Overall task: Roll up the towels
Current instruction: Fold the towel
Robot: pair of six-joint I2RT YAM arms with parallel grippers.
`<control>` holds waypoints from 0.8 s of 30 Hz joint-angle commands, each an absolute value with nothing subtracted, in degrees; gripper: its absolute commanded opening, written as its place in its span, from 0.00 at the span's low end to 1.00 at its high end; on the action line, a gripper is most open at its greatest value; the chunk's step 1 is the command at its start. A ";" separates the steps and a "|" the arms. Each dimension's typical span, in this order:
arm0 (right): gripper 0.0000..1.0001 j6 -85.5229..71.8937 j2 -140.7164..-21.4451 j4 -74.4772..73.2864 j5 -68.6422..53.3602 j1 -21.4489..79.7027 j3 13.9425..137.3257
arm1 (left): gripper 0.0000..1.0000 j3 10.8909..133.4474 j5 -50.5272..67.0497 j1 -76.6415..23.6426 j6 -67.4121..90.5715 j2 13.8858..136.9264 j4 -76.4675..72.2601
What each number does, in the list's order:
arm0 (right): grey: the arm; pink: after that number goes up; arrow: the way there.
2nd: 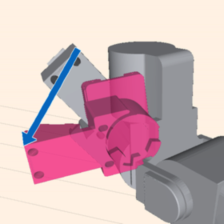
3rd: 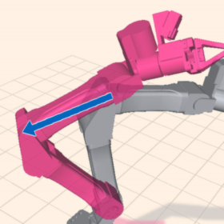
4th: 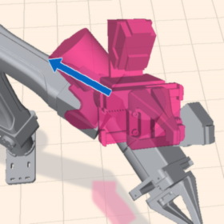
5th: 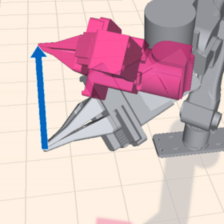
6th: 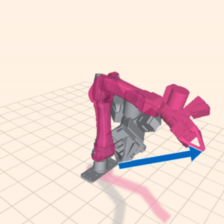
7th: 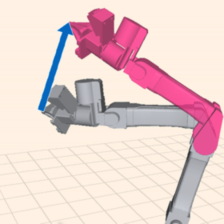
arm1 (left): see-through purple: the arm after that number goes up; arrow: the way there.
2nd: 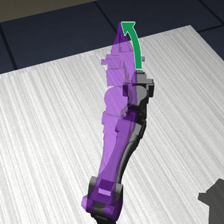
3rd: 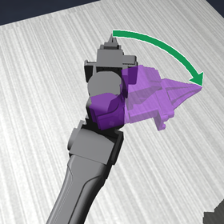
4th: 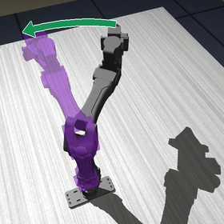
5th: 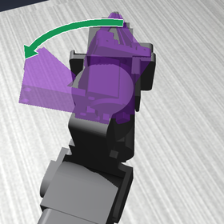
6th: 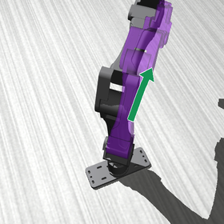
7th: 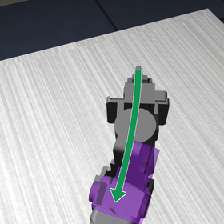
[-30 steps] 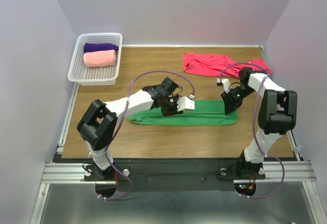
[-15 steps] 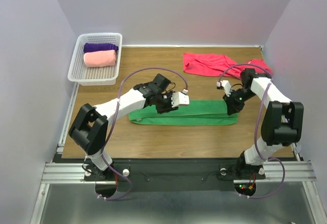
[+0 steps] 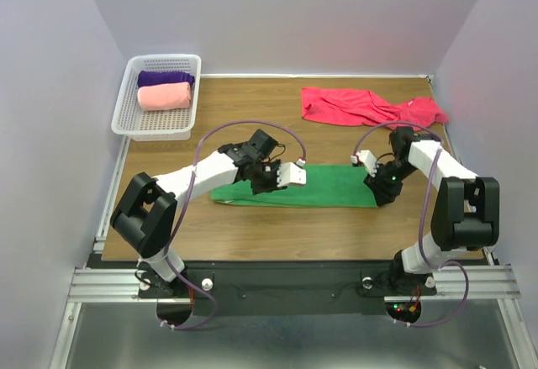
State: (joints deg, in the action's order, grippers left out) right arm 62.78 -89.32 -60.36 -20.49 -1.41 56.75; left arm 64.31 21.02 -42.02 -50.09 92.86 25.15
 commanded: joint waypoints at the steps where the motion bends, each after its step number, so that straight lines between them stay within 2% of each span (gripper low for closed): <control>1: 0.33 59.42 -88.42 -60.81 -25.73 -1.14 63.97 | 0.30 61.35 22.15 -41.84 -55.09 88.78 30.48; 7: 0.33 52.75 -91.31 -63.81 -30.94 -1.05 72.41 | 0.28 60.12 20.75 -38.42 -54.85 85.60 37.95; 11: 0.33 49.14 -95.79 -61.18 -27.52 -0.79 73.65 | 0.28 60.47 20.39 -29.90 -54.75 86.13 41.21; 20: 0.31 46.32 -101.25 -58.89 -27.16 -0.70 74.62 | 0.38 52.91 9.59 -27.07 -59.94 83.93 35.70; 24: 0.30 45.97 -102.13 -58.62 -26.63 -0.53 74.09 | 0.43 54.31 11.33 -26.98 -60.29 85.43 34.72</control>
State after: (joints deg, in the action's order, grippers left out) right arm 47.16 -102.00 -59.68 -26.65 -1.04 72.71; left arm 53.01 11.57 -26.89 -58.70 85.25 36.58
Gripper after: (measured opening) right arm 0.304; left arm 0.416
